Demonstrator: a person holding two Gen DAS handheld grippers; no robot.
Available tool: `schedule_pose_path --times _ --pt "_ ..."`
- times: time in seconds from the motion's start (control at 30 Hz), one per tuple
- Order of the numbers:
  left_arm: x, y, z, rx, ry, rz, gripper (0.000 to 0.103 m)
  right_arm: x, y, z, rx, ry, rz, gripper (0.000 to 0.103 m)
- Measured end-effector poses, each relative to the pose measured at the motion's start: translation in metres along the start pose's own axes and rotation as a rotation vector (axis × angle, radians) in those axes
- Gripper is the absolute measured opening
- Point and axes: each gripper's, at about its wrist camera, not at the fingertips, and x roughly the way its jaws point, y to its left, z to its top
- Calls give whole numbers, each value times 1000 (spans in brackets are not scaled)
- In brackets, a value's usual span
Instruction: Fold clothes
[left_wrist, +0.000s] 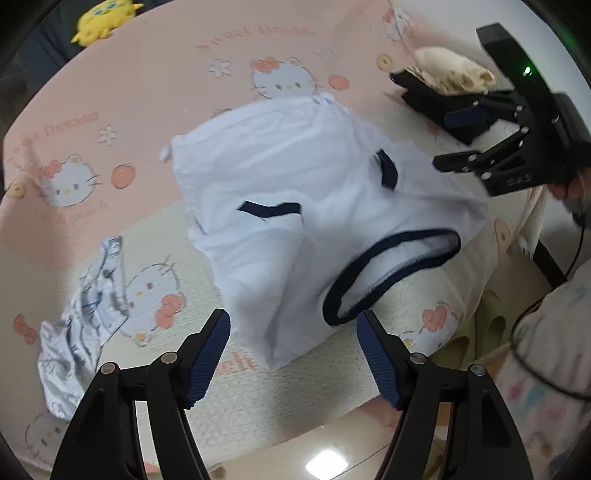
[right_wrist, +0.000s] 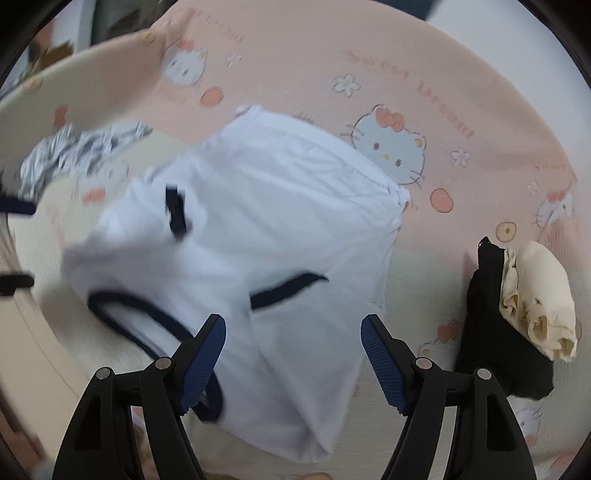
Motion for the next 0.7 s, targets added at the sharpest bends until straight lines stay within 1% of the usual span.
schedule_pose_path --times 0.07,0.2,0.3,0.37,0.43,0.53,0.6,0.7 --pt "11 -7 0 45 10 13 69 0 -9 -11 11 7 16 75" --pt "27 -18 -5 171 24 70 69 -2 -14 -37 5 22 18 75" --pt "36 -27 -11 292 22 141 69 -2 -2 -53 -56 30 -16 75" --pt "39 -33 -17 364 6 210 69 -2 10 -65 -107 19 -44 75" --pt "42 -35 -22 394 -2 247 69 1 21 -74 -140 8 -64 75" --pt "50 -37 -29 433 -1 288 69 13 35 -84 -200 31 -98 75" --pt "56 -39 -34 453 -3 313 69 17 44 -94 -245 26 -119 75" --pt "61 -43 -39 481 1 337 69 22 55 -104 -315 14 -178 75"
